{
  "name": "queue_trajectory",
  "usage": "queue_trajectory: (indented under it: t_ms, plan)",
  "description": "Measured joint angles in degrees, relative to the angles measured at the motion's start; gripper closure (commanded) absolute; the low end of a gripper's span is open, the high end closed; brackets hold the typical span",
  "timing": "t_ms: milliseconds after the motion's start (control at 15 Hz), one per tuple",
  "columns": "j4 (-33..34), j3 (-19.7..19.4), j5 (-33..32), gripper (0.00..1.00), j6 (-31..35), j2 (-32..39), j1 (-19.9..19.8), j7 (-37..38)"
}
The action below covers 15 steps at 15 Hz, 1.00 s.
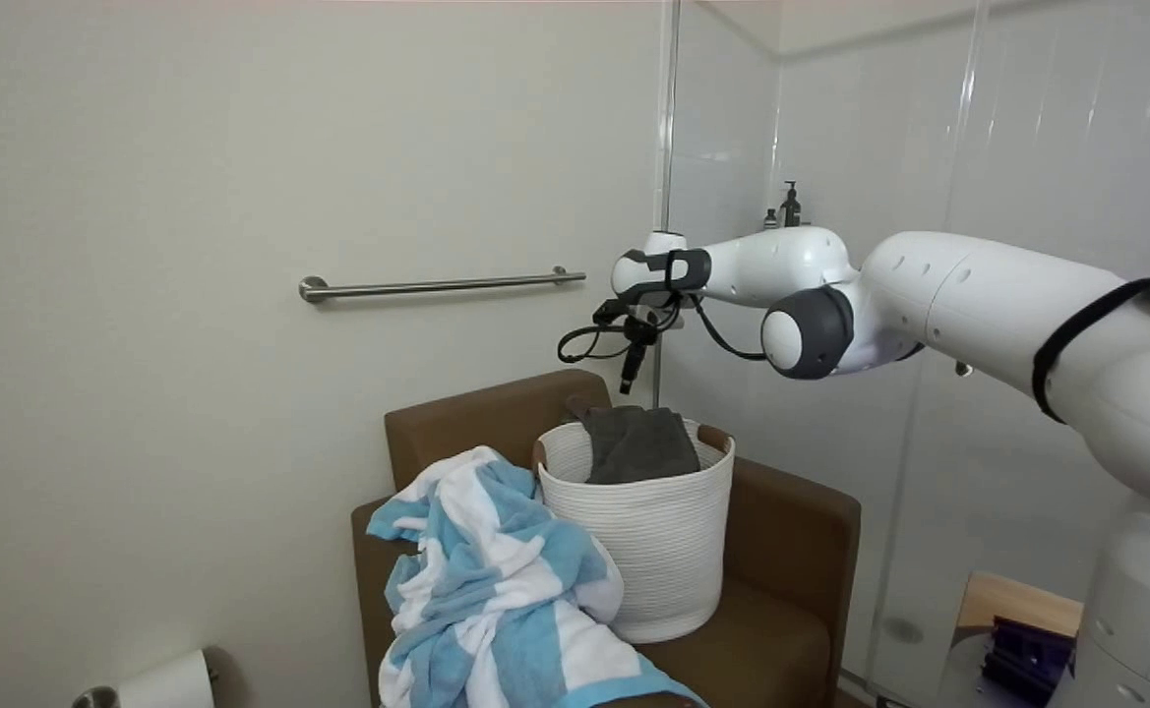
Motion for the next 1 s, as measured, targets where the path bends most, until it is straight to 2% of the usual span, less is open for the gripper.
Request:
queue_trajectory:
  t_ms: [267, 467, 800, 1000]
  plan:
    - [-0.29, -0.77, 0.00, 0.00, -1.41, 1.12, -0.55, 10.20]
    - [-0.17, -0.39, 0.19, 0.00, -2.96, 2.59, -1.39, 14.38]
    - [-1.28, 0.07, 0.73, 0.00, -3.10, 2.92, -2.13, 14.77]
    - [0.89, 0.06, 0.20, 0.00, -2.72, 4.11, -1.70, 14.89]
